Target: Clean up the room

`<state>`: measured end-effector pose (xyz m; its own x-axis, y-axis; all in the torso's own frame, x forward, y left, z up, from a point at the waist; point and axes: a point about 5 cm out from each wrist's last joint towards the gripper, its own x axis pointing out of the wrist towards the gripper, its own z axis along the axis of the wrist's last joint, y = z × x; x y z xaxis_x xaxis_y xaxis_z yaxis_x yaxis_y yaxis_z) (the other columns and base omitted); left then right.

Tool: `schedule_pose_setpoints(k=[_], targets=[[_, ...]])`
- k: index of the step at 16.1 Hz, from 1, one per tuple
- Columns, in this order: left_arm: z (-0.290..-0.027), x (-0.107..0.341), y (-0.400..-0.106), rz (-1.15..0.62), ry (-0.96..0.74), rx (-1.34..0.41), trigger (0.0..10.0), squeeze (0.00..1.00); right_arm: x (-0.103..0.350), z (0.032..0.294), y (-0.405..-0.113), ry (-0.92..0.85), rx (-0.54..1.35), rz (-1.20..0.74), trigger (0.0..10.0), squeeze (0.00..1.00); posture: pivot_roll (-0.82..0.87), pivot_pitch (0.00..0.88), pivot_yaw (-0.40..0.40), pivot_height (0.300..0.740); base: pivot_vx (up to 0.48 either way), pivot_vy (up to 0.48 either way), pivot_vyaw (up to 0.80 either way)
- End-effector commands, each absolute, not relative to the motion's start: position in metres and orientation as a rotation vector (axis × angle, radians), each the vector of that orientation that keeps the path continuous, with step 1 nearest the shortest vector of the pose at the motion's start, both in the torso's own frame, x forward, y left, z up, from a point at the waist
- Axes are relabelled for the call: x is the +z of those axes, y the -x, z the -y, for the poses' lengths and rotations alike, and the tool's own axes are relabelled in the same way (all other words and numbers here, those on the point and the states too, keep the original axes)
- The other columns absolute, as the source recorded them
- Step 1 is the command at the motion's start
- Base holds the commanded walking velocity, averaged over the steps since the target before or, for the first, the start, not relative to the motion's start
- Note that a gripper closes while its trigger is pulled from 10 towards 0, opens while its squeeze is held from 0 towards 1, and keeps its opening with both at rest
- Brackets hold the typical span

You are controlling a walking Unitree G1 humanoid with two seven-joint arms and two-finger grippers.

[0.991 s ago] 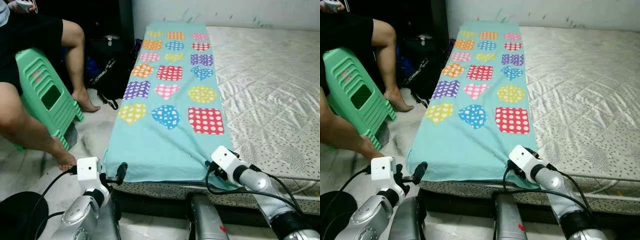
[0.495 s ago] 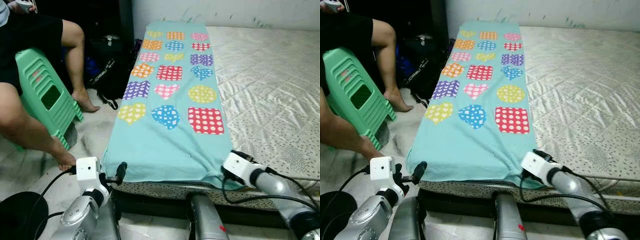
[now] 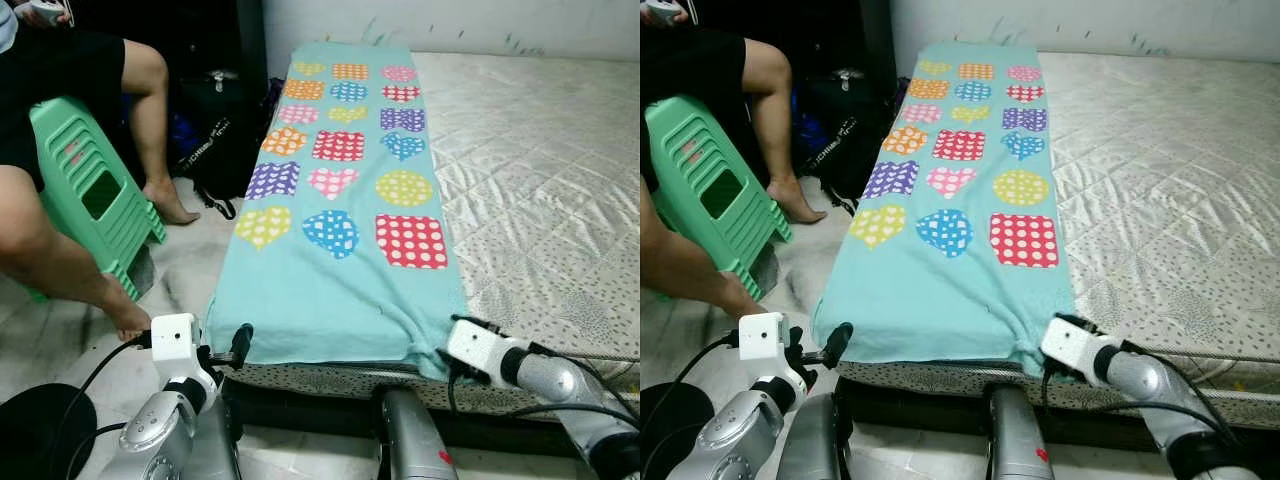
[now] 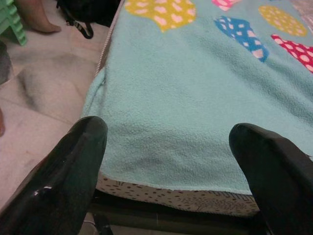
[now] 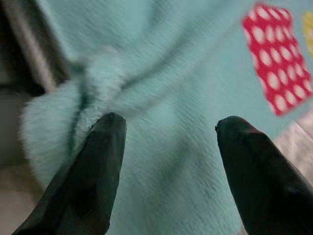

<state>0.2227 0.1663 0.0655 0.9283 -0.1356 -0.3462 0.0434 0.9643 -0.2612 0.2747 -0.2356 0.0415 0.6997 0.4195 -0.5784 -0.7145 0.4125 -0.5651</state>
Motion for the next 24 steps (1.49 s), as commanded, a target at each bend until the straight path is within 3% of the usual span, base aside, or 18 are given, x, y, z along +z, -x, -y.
schedule_pose_setpoints(k=[1, 6, 12, 16, 18, 24], targets=[[-0.168, 0.068, -0.223, -0.364, 0.247, -0.097, 10.0, 0.00, 0.042, 0.230, -0.272, 0.886, 0.792, -0.370, 10.0, 0.00, -0.06, 0.019, -0.001, 0.526, 0.000, 0.000, 0.00], [-0.167, 0.067, -0.224, -0.364, 0.247, -0.099, 10.0, 0.00, 0.043, 0.232, -0.263, 0.890, 0.857, -0.380, 10.0, 0.00, -0.07, 0.023, -0.001, 0.526, 0.000, 0.000, 0.00], [-0.169, 0.067, -0.223, -0.364, 0.241, -0.095, 10.0, 0.00, 0.058, 0.247, -0.271, 0.952, 0.815, -0.391, 10.0, 0.00, -0.07, 0.026, 0.000, 0.526, 0.000, 0.000, 0.00], [-0.168, 0.068, -0.224, -0.361, 0.241, -0.097, 10.0, 0.00, 0.071, 0.230, -0.290, 0.781, 0.629, -0.294, 10.0, 0.00, -0.07, 0.023, 0.002, 0.526, 0.000, 0.000, 0.00], [-0.167, 0.068, -0.225, -0.359, 0.242, -0.098, 10.0, 0.00, 0.066, 0.217, -0.285, 0.726, 0.642, -0.279, 10.0, 0.00, -0.07, 0.021, 0.001, 0.526, 0.000, 0.000, 0.00], [-0.167, 0.068, -0.225, -0.359, 0.244, -0.099, 10.0, 0.00, 0.059, 0.206, -0.276, 0.755, 0.559, -0.267, 10.0, 0.00, -0.08, 0.022, -0.001, 0.526, 0.000, 0.000, 0.00]])
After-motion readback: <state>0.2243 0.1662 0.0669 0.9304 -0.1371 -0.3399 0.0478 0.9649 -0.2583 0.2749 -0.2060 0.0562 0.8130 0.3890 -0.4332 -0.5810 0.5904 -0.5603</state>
